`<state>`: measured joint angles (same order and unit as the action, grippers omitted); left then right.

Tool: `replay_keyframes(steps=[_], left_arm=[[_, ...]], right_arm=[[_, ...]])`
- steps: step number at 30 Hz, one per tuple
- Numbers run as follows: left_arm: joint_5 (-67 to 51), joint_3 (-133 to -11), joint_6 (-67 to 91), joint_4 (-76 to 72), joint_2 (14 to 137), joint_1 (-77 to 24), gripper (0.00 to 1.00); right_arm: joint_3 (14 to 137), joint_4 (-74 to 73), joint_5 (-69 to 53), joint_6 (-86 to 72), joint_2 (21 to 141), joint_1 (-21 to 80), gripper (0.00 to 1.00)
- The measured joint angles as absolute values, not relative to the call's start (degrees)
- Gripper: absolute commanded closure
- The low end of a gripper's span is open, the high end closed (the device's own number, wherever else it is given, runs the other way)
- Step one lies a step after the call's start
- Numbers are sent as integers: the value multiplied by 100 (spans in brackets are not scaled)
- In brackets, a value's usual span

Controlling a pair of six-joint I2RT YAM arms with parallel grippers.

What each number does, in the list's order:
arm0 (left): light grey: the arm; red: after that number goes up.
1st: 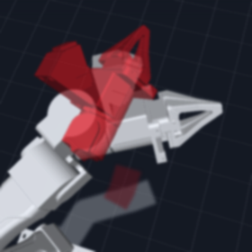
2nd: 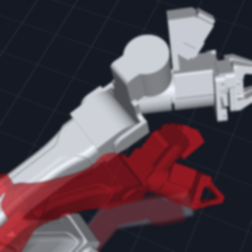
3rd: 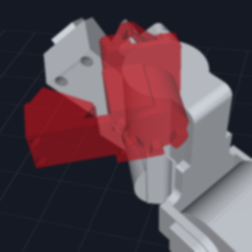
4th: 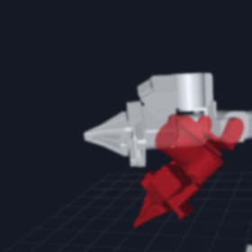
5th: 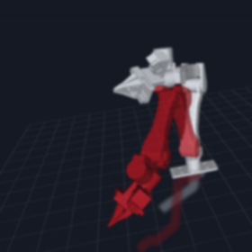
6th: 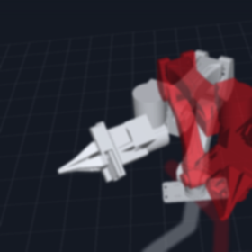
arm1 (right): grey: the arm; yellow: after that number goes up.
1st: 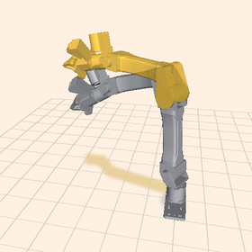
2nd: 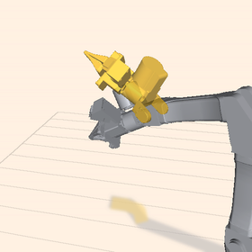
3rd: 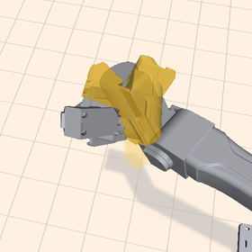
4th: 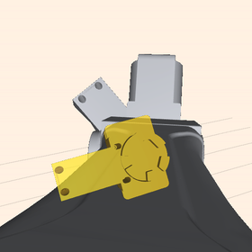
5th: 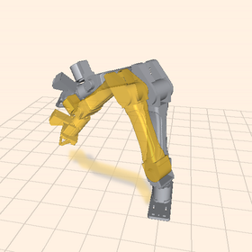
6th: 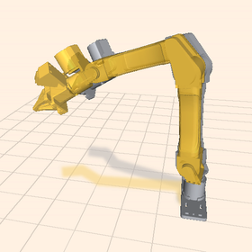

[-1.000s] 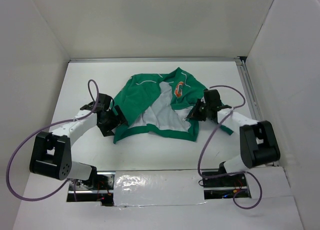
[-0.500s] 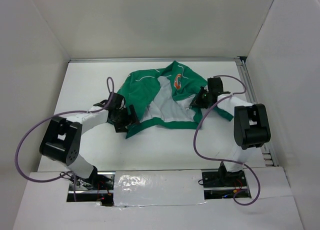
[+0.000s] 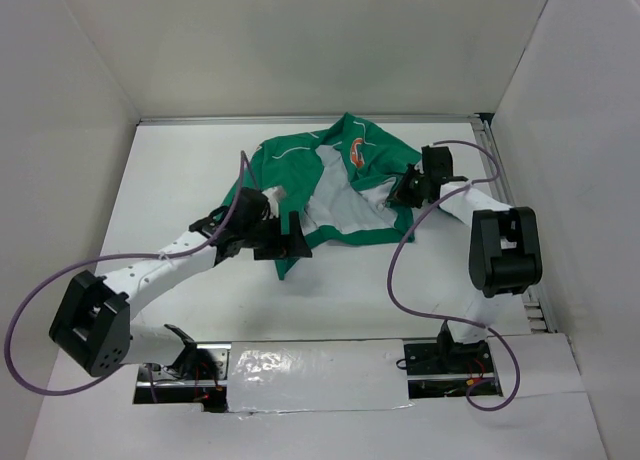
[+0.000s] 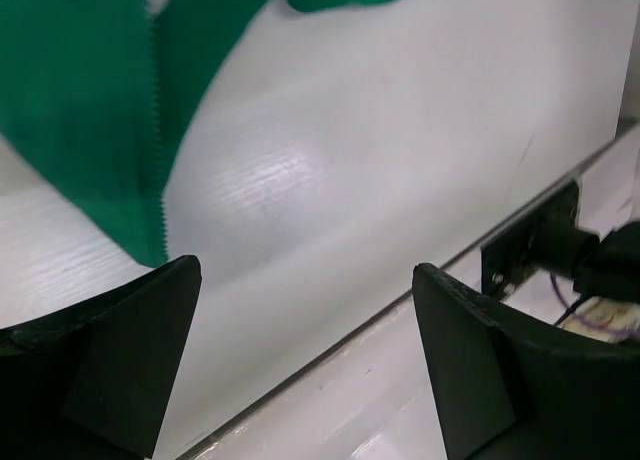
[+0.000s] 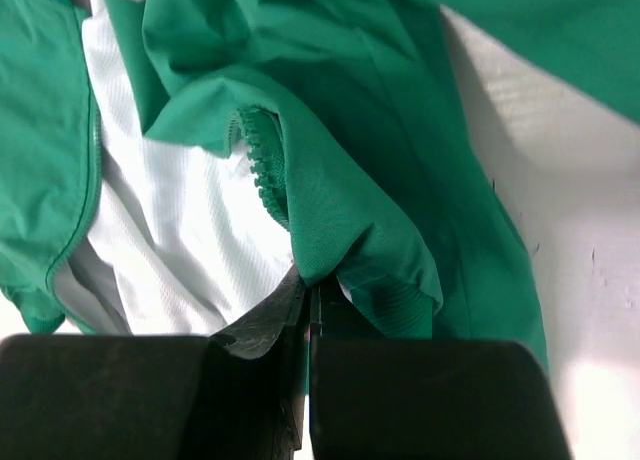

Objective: Zip up the jacket

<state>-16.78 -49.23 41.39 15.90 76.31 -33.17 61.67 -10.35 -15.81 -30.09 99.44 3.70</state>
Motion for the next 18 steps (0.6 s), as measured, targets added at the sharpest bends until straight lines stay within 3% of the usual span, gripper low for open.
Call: replay_keyframes(steps=[12, 18], left_arm=[[-1009, -3972, 4480, 2086, 7636, -2233, 1], [-676, -4106, 4318, 1859, 8141, -2620, 12]], right_arm=[[6040, -1033, -1782, -2945, 9688, 377, 100], [6034, -1035, -1780, -2910, 9688, 388, 100]])
